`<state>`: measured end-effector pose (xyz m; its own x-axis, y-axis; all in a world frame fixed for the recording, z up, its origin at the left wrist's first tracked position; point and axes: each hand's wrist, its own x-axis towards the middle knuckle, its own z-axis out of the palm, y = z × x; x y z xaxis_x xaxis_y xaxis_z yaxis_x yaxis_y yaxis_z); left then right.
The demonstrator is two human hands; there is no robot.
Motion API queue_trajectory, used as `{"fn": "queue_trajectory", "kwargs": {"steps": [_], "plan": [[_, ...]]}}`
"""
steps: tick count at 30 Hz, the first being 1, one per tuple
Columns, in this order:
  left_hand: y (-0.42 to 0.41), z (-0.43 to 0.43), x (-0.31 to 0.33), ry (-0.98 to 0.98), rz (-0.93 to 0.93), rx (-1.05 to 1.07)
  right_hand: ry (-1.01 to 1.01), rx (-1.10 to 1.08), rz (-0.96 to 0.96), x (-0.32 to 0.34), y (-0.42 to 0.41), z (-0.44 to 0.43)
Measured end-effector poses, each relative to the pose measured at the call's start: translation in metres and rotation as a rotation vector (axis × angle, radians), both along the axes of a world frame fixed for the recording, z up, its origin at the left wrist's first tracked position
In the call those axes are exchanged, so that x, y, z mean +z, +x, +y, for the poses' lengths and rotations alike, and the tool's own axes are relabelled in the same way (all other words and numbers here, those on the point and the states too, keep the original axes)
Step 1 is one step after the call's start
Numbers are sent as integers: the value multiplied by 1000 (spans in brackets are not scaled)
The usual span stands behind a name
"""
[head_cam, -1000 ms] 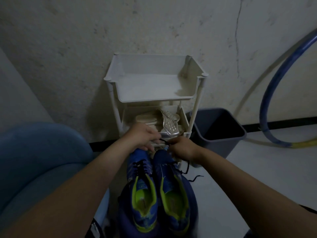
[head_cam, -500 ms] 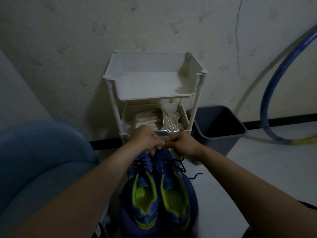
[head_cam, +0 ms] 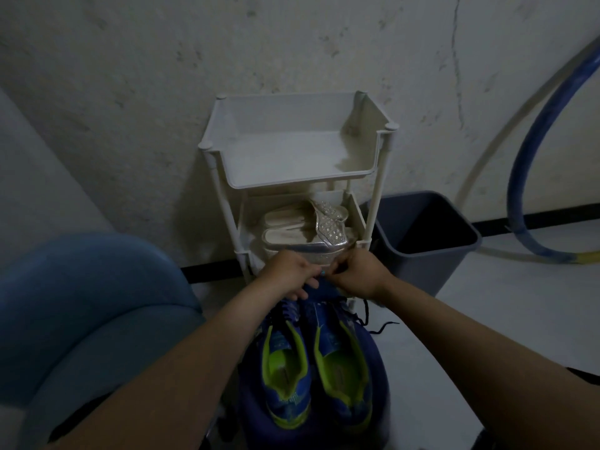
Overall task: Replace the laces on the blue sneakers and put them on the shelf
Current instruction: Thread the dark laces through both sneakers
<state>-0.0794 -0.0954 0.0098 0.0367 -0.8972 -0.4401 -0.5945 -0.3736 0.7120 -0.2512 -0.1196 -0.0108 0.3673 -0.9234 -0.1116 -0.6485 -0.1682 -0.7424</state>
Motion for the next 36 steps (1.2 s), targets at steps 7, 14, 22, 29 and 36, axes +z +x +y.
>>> {"fn": "queue_trajectory", "kwargs": {"steps": [7,14,22,29,36], "plan": [[-4,18,-39,-4,-413,-161,-28,51,341,-14,6,7],[-2,18,-58,-16,-412,-60,-43,98,492,-28,17,13],[4,17,-70,40,-298,14,-95,85,507,-36,26,17],[8,17,-71,31,-224,35,-83,94,451,-40,28,19],[13,17,-73,-45,-223,29,-83,27,401,-51,31,22]]}}
